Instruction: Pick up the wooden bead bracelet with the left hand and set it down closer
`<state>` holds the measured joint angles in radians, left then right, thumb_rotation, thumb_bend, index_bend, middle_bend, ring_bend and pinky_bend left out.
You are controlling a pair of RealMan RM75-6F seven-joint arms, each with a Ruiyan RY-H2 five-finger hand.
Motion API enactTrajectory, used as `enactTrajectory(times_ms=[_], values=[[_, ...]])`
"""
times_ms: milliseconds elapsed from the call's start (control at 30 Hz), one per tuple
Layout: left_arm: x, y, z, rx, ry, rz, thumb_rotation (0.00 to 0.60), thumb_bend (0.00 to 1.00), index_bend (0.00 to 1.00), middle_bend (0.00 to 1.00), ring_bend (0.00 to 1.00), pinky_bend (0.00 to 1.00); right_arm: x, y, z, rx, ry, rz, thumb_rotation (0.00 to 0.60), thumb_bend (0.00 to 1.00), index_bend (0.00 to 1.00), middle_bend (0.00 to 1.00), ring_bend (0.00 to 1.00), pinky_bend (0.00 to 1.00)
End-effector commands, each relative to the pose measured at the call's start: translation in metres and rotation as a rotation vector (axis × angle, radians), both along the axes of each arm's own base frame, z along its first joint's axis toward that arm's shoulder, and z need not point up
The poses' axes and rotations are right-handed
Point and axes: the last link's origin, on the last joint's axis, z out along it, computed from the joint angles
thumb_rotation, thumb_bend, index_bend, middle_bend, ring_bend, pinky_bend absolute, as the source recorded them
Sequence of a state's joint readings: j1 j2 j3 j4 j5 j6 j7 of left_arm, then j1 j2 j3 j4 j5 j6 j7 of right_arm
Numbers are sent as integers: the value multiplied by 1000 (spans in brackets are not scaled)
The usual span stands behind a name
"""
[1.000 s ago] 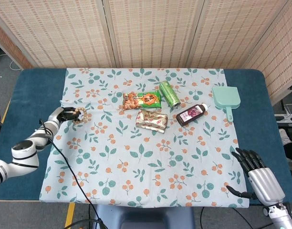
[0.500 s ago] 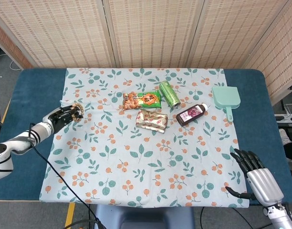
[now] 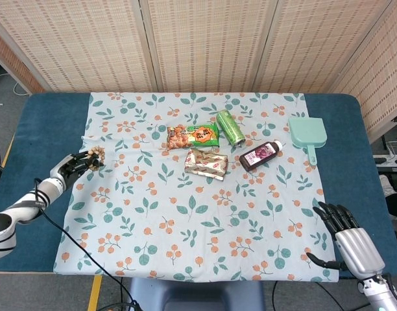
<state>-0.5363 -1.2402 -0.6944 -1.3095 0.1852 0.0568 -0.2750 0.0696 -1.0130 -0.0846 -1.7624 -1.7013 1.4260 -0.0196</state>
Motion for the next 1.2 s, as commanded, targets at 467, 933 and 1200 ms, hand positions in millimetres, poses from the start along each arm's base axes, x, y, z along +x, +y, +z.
enactTrajectory(times_ms=[467,933,1200], values=[[-3,-22,-28,14,14,-45,182,522,490,484,245,0,0,0,1,-5,-3,2,320,152,0,0,0,0],[-1,-24,-30,-16,42,-76,231,557,474,475,239,0,1,1,2,-15,-5,8,321,152,0,0,0,0],[-7,-22,-33,-44,76,-81,528,491,473,470,236,0,1,2,1,-14,-4,7,320,151,0,0,0,0]])
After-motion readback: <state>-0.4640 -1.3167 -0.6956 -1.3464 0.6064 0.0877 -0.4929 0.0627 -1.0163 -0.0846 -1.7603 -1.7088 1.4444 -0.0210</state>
